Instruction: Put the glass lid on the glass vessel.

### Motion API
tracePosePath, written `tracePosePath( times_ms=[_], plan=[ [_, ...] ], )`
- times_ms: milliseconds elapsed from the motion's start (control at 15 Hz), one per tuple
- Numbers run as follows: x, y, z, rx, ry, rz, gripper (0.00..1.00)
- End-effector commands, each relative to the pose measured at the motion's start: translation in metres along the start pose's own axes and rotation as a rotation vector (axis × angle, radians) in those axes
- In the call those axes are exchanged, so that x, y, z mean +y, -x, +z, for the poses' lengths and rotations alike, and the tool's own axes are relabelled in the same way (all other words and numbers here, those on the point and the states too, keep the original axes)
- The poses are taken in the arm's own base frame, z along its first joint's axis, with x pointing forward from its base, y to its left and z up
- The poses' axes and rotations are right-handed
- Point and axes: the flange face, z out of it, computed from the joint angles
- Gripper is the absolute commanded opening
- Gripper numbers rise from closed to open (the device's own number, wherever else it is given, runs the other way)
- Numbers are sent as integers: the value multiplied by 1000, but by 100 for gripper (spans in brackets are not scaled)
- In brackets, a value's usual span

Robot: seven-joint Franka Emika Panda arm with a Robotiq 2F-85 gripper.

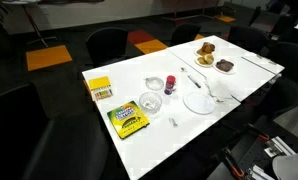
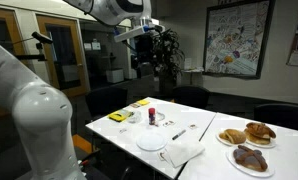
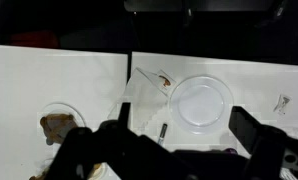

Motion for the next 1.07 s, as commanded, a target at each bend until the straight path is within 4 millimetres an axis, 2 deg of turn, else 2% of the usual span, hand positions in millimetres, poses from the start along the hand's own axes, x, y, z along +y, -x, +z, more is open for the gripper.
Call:
tracePosePath(
  times_ms=[0, 533, 800, 1000],
  plan=[
    [0, 0, -1, -1, 0, 0, 100],
    [-2, -2, 4, -6, 1, -4, 100],
    [-20, -12, 15, 24, -36, -45, 100],
    [-45, -22, 28, 51, -74, -84, 100]
  ],
)
